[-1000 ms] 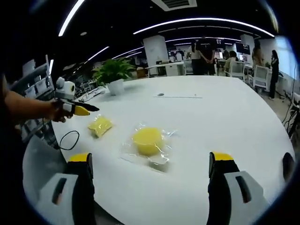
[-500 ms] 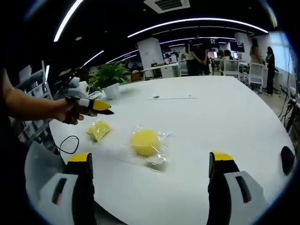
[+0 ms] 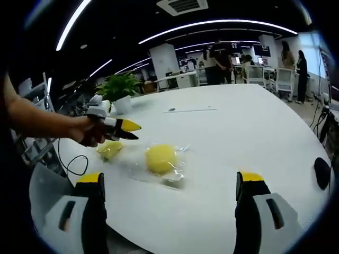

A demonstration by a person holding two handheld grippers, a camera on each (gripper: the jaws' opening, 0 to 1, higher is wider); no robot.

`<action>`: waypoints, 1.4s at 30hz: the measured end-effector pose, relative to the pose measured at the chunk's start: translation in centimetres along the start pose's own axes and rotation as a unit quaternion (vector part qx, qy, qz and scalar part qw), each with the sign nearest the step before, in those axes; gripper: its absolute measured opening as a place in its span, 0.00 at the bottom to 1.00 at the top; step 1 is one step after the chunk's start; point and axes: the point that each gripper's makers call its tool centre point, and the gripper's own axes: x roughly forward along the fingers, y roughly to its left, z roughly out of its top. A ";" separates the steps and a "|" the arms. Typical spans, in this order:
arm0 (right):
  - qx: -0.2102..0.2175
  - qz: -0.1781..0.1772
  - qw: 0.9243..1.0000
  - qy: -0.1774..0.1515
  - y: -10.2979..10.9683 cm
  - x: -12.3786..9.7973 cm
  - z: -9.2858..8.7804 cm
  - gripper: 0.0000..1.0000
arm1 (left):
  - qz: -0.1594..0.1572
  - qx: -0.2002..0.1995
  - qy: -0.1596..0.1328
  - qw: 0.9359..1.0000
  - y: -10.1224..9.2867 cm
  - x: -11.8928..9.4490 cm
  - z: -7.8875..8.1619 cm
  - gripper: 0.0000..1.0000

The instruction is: Compare the silicone blocks by pressing each to a similar depth, holding the contact briefly, and releasing to observe deformation and rebound differences across the visible hardness samples.

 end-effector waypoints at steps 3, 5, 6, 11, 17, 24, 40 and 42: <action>0.001 -0.001 1.000 0.003 -0.1 -0.1 -0.2 0.97 | -0.028 -0.037 0.001 0.999 -0.9 0.9 -0.3 0.70; 0.004 -0.001 1.000 0.002 -0.1 -0.3 -0.2 0.97 | -0.042 -0.054 0.016 0.998 -1.3 1.3 -1.0 0.61; 0.004 -0.002 1.000 0.001 -0.1 -0.4 -0.1 0.97 | -0.051 -0.072 0.035 0.995 -1.5 1.6 -1.6 0.53; 0.011 -0.002 1.000 0.005 -0.4 -0.7 -0.4 0.96 | -0.040 -0.088 0.046 0.994 -0.7 3.1 -2.2 0.37; 0.013 -0.008 1.000 0.013 -0.7 -1.0 -0.7 0.96 | -0.045 -0.122 0.061 0.990 -0.5 4.0 -2.7 0.24; 0.042 -0.018 0.999 0.004 -2.1 -1.6 -0.4 0.96 | -0.041 -0.156 0.070 0.984 -0.2 4.3 -3.1 0.09; 0.038 -0.011 0.999 0.009 -1.6 -1.0 -0.4 0.96 | -0.042 -0.125 0.074 0.988 -0.4 4.8 -2.9 0.00; 0.037 -0.010 0.999 0.010 -1.5 -1.0 -0.4 0.96 | -0.040 -0.128 0.075 0.988 -0.4 4.9 -2.9 0.00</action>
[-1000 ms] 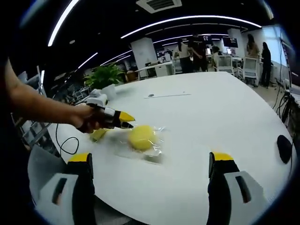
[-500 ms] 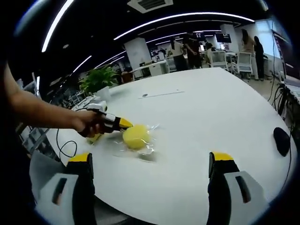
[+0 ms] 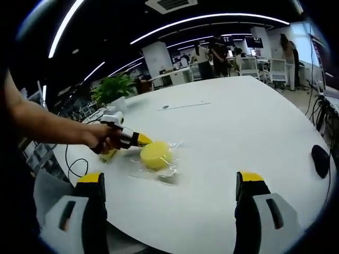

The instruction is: Compare the silicone blocks by pressing each to a similar depth, holding the contact briefly, and releasing to observe deformation and rebound differences across the visible hardness samples.

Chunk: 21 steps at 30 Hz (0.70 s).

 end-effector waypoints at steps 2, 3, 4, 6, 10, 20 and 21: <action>0.000 -0.001 1.000 0.000 0.0 -0.1 0.0 0.96 | 0.000 -0.006 0.000 1.000 -0.1 0.0 0.0 0.00; 0.000 0.000 1.000 -0.002 0.0 -0.1 0.1 0.96 | 0.000 -0.012 0.000 1.000 -0.1 -0.1 0.0 0.00; 0.000 0.000 1.000 -0.002 0.0 -0.2 0.1 0.96 | -0.004 -0.021 -0.003 1.000 -0.3 -0.1 0.0 0.00; 0.000 -0.002 1.000 -0.002 -0.1 -0.3 0.1 0.96 | -0.013 -0.018 -0.012 1.000 -0.9 -0.1 0.1 0.00; 0.000 -0.003 1.000 -0.004 -0.1 -0.5 0.1 0.96 | -0.032 0.030 -0.015 0.999 -2.7 -0.4 0.3 0.00; -0.001 0.005 1.000 -0.009 0.5 -0.4 0.4 0.96 | -0.032 0.132 -0.032 0.990 -6.2 -1.6 0.4 0.00; -0.002 0.006 1.000 -0.010 0.6 -0.3 0.4 0.96 | -0.034 0.138 -0.037 0.989 -6.7 -1.8 0.3 0.00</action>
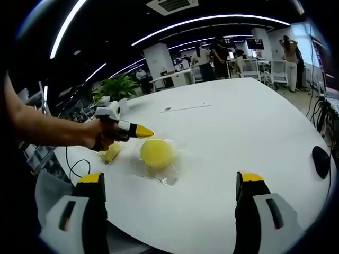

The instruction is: Compare the silicone blocks by pressing each to a similar depth, holding the contact briefly, and releasing to observe deformation and rebound differences across the visible hardness samples.

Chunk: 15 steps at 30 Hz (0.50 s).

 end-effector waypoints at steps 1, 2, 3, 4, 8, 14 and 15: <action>-0.001 0.001 1.000 0.000 0.0 0.0 0.0 0.96 | -0.001 0.005 -0.002 1.000 -0.4 -0.2 0.0 0.00; -0.001 0.002 1.000 -0.001 0.1 0.0 0.0 0.96 | -0.002 0.016 -0.007 1.000 -0.7 -0.4 0.1 0.00; -0.001 0.003 1.000 -0.002 0.1 0.0 0.0 0.96 | -0.003 0.021 -0.010 1.000 -1.0 -0.5 0.2 0.00; -0.001 0.004 1.000 -0.002 0.2 0.0 0.0 0.96 | -0.006 0.024 -0.010 1.000 -1.4 -0.7 0.2 0.00; -0.012 0.000 1.000 -0.016 0.3 -0.2 0.5 0.96 | -0.023 0.070 0.002 0.997 -3.3 -1.1 0.2 0.00; -0.009 0.006 0.999 -0.032 0.5 -0.8 1.0 0.96 | -0.017 0.120 -0.008 0.993 -5.1 -1.9 0.6 0.00; -0.021 -0.002 0.999 -0.033 0.2 -0.9 1.1 0.97 | -0.018 0.121 -0.012 0.992 -5.5 -2.1 0.8 0.00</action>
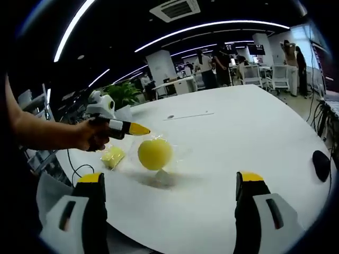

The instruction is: Compare the silicone blocks by pressing each to a similar depth, holding the contact briefly, and releasing to observe deformation and rebound differences across the visible hardness samples.

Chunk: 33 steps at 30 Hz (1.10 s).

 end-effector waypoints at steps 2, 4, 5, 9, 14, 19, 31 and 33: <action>-0.002 0.000 1.000 0.001 0.0 -0.1 -0.1 0.96 | -0.003 0.031 -0.002 1.000 -1.0 -0.2 0.6 0.00; 0.008 0.008 1.000 -0.004 0.3 -0.3 0.0 0.96 | -0.001 0.060 0.003 0.998 -1.7 -0.3 0.8 0.00; 0.011 0.010 1.000 -0.004 0.3 -0.4 0.0 0.96 | 0.001 0.081 0.006 0.997 -2.1 -0.3 1.0 0.00; 0.013 0.013 1.000 -0.007 0.6 -0.5 0.1 0.96 | 0.003 0.109 0.005 0.994 -3.2 -0.8 1.8 0.00; 0.018 0.019 1.000 -0.015 0.9 -0.6 0.8 0.96 | 0.000 0.125 -0.004 0.992 -4.2 -1.8 3.1 0.00; 0.002 0.028 0.999 -0.018 1.3 -0.5 1.8 0.96 | -0.012 0.138 -0.017 0.990 -5.6 -3.0 5.1 0.00; -0.020 0.036 0.999 -0.029 1.4 0.6 4.6 0.96 | -0.026 0.148 -0.057 0.987 -7.4 -5.7 9.0 0.00; -0.021 0.038 0.999 -0.029 1.5 0.8 4.8 0.96 | -0.027 0.147 -0.059 0.987 -7.5 -5.8 9.2 0.00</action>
